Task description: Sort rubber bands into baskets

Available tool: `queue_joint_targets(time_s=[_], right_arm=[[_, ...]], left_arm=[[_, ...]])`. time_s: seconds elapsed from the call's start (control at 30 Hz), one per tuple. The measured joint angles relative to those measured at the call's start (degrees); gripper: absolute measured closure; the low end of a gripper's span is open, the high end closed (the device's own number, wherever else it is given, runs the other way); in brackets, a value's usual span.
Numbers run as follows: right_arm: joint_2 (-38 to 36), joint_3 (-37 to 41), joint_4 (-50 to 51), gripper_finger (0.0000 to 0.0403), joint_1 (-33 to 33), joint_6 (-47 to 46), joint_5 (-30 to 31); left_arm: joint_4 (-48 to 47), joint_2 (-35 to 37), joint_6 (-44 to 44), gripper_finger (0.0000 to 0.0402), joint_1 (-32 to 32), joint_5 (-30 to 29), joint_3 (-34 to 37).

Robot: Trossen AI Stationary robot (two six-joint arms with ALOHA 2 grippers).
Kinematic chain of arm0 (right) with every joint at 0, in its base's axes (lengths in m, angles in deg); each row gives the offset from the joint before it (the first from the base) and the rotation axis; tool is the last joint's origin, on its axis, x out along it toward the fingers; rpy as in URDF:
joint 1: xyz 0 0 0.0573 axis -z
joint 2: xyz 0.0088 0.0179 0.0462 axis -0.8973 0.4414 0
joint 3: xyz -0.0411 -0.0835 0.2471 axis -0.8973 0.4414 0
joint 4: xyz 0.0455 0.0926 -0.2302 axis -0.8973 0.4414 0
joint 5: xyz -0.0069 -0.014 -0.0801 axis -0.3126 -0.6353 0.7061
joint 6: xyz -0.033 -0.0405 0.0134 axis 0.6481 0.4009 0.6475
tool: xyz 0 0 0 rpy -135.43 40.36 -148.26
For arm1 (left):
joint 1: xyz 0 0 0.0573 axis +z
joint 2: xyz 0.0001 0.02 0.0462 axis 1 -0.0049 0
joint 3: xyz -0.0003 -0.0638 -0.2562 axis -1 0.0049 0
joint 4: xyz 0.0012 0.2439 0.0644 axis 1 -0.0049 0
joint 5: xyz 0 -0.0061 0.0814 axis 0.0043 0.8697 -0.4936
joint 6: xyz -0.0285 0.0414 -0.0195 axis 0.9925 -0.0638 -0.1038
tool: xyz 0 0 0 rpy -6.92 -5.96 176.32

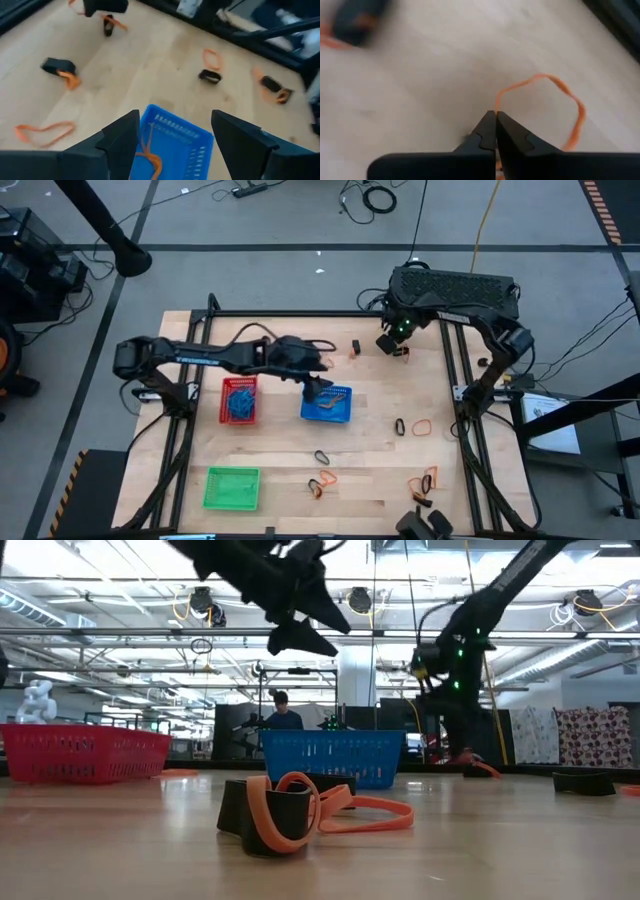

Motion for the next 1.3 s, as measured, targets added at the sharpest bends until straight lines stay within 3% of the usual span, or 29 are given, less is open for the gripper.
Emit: queue_joint_targets(time_s=[0.13, 0.3, 0.47, 0.63, 0.9, 1.1, 1.3], right_arm=[[-4.78, -0.94, -0.11, 0.0402, -3.27, -4.20, -4.80], [-10.39, -0.95, 0.86, 0.0402, -9.09, -10.28, -14.34], [-15.15, -0.95, 0.57, 0.0403, -17.53, -16.71, -19.43], [-18.05, -0.95, 0.25, 0.0403, -26.87, -23.77, -19.95], [-18.68, -0.97, -6.93, 0.0403, -39.04, -35.09, -19.97], [-18.68, -0.97, -17.79, 0.0402, -44.48, -41.74, -19.71], [-18.68, -0.97, -26.52, 0.0402, -46.36, -45.36, -19.14]], left_arm=[[10.83, 1.21, 0.31, 0.0149, 0.09, 1.36, 5.89], [19.10, 0.33, -1.07, 0.0149, -0.37, 1.22, 7.22], [22.52, -0.78, -5.51, 0.0149, -0.35, 0.84, 7.31], [22.97, -0.78, -14.55, 0.0149, -1.56, 0.82, 7.31], [24.64, -0.78, -41.91, 0.0149, -5.92, 0.45, 7.31], [27.23, -0.78, -50.68, 0.0149, -6.80, 0.42, 7.28], [27.20, -0.78, -52.91, 0.0149, -7.18, 5.04, 7.28]])
